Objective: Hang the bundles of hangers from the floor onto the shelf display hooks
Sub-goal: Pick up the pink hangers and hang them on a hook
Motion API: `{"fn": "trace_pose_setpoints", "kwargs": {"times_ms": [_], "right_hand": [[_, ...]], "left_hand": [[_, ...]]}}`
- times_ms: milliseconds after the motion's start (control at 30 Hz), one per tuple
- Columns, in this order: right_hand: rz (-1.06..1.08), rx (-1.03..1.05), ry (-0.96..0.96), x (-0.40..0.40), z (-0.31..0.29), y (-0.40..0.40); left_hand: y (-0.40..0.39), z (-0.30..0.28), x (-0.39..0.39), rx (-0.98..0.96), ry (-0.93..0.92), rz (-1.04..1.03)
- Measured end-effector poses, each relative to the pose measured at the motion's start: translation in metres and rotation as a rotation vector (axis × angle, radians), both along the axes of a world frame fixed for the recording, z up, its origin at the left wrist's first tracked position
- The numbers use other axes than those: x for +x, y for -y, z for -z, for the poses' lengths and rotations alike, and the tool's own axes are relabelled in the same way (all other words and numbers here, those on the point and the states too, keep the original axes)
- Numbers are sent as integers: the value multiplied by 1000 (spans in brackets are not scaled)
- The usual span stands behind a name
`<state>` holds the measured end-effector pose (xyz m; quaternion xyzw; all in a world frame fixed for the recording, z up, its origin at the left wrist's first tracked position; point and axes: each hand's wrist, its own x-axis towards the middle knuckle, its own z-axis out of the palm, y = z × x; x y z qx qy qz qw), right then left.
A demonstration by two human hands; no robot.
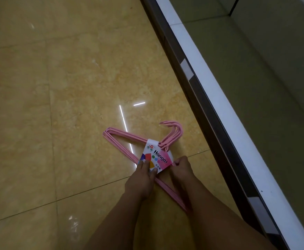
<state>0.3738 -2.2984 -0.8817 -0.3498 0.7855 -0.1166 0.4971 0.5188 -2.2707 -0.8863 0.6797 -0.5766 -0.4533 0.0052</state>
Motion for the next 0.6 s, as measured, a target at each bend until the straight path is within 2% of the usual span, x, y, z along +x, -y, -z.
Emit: {"fn": "trace_pose_setpoints", "kwargs": {"times_ms": [133, 300, 367, 467, 600], "right_hand": [[-122, -2, 16, 14, -19, 7], [-77, -93, 76, 26, -67, 30], [-149, -120, 4, 29, -93, 38], [-366, -153, -180, 36, -157, 43], [-521, -210, -242, 51, -260, 41]], "left_hand": [[11, -15, 16, -49, -24, -67], [33, -63, 33, -203, 155, -105], [34, -91, 40, -208, 215, -96], [25, -149, 52, -185, 236, -114], [8, -242, 69, -177, 257, -158]]}}
